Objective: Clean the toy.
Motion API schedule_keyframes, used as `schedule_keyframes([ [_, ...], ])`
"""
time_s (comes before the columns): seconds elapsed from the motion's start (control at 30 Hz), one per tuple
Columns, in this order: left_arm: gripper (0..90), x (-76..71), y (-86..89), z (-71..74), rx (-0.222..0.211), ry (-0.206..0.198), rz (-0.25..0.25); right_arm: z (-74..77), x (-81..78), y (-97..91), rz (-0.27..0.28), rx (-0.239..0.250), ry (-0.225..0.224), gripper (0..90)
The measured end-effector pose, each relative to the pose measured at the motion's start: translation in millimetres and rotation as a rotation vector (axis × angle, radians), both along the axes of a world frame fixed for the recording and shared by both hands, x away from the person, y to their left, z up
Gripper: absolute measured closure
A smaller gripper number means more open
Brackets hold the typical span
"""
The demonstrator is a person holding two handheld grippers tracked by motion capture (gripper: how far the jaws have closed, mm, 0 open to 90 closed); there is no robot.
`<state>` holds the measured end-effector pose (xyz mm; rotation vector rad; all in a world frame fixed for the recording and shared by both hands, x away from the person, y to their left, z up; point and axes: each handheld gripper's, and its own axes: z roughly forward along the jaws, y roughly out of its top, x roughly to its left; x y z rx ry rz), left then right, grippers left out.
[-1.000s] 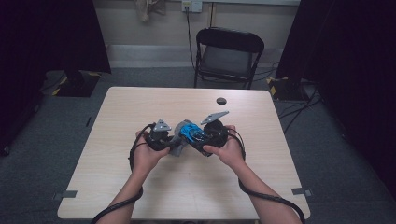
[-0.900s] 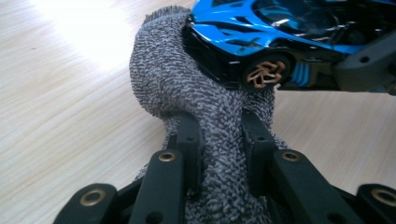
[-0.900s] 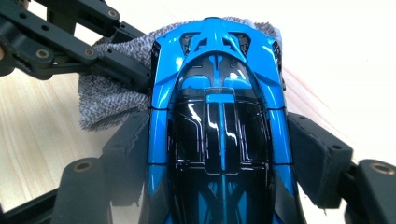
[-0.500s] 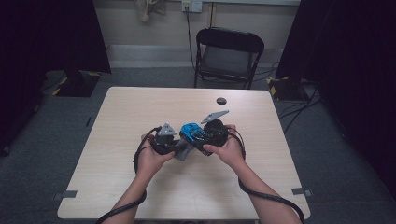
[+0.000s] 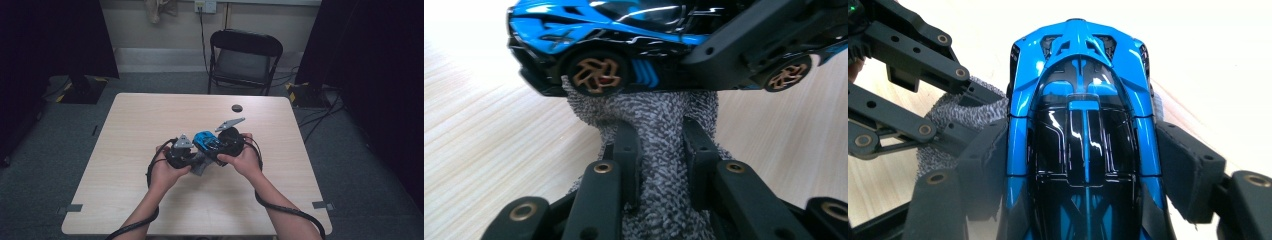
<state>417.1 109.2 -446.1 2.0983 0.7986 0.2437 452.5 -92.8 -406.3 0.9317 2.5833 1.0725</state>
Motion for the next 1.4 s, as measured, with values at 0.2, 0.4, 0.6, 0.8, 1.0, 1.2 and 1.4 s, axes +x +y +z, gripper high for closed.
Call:
schedule_keyframes([
  [0.2,73.5,-0.6,-3.1,-0.3,0.000,-0.005,-0.010,0.2,0.4,-0.1,-0.004,-0.003,-0.002,28.8],
  [0.4,73.5,-3.1,-10.3,-1.3,-0.018,0.006,-0.021,1.6,1.5,0.4,-0.009,-0.006,-0.006,28.9],
  [0.6,73.4,-3.6,-15.1,-2.2,-0.016,0.007,-0.035,1.3,2.6,-0.4,-0.020,-0.015,-0.005,28.9],
  [0.8,73.5,-5.6,-21.3,-2.7,-0.021,0.009,-0.052,2.0,4.4,-1.0,-0.031,-0.011,-0.003,28.9],
  [1.0,73.5,-8.8,-29.2,-5.2,-0.027,0.015,-0.069,1.3,5.8,-0.6,-0.039,-0.015,-0.004,28.9],
  [1.2,73.4,-12.6,-37.8,-6.3,-0.025,0.025,-0.097,0.2,7.0,-2.2,-0.049,-0.011,-0.002,28.9],
  [1.4,73.4,-16.4,-46.0,-6.9,-0.023,0.026,-0.130,0.0,8.5,-2.9,-0.051,-0.008,-0.005,28.9],
])
